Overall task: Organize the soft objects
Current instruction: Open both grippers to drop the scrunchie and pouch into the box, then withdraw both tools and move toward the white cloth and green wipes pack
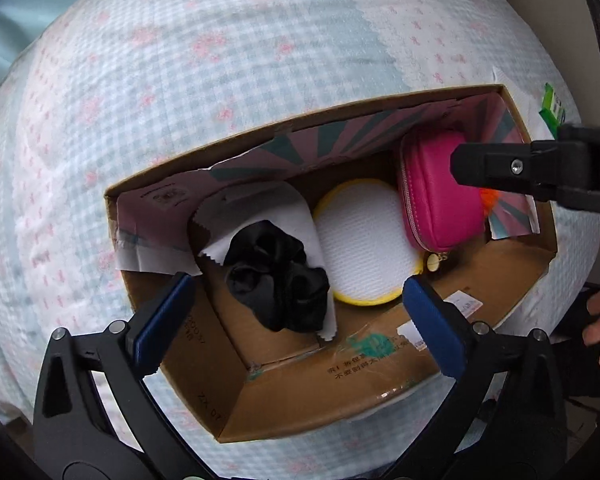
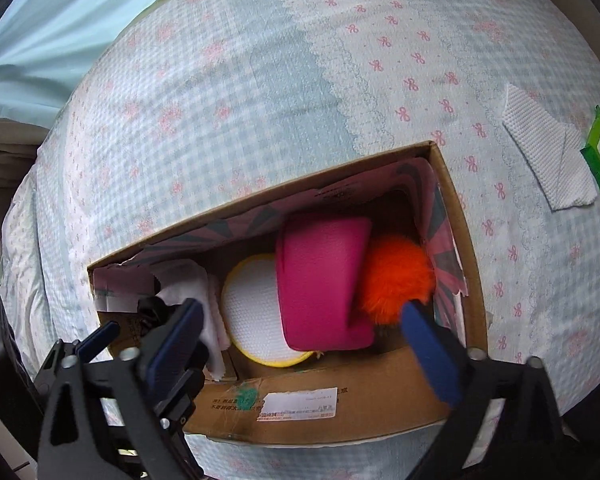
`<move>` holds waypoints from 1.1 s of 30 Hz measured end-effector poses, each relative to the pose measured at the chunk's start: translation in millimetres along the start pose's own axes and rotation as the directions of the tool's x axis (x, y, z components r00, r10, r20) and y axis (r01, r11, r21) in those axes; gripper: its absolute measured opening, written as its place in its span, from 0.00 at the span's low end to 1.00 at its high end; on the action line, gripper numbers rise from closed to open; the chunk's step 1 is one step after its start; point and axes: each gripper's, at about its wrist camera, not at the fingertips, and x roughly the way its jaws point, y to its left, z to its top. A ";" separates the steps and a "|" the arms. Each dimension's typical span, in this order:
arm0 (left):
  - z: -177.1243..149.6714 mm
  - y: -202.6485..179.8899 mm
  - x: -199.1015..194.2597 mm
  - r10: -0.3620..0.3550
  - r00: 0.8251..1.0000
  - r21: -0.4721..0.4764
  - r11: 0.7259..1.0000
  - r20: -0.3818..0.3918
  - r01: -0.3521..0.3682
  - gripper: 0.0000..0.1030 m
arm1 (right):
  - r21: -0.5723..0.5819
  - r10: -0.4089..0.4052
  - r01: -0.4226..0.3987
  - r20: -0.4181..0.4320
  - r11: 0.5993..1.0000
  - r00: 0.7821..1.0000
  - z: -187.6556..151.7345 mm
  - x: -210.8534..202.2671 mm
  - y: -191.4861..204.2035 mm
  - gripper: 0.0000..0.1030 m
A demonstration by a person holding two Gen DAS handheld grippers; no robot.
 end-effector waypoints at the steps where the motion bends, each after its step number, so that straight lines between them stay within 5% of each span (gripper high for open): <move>1: -1.8 -1.2 0.0 0.000 1.000 0.002 1.000 -0.004 0.000 1.00 | 0.009 0.003 -0.003 -0.002 1.000 1.000 0.1 -0.9 -2.1 1.00; 8: -11.6 -8.4 -3.2 -0.007 1.000 -0.010 1.000 -0.009 0.007 1.00 | 0.001 0.005 -0.005 0.022 1.000 1.000 -11.9 -11.0 -6.6 1.00; 18: -34.5 -4.8 -50.6 -0.010 0.997 -0.060 0.998 0.082 0.015 1.00 | -0.084 0.024 -0.014 0.118 0.996 0.993 -38.6 -57.2 9.9 1.00; 25: -54.4 -13.5 -109.3 -0.011 0.985 -0.089 0.996 0.171 0.027 1.00 | -0.148 0.032 0.003 0.238 0.989 0.971 -72.5 -128.8 21.9 1.00; 33: -86.1 -33.9 -189.4 0.005 0.953 -0.079 0.997 0.302 0.020 1.00 | -0.185 0.019 0.052 0.361 0.981 0.933 -121.9 -200.5 23.7 1.00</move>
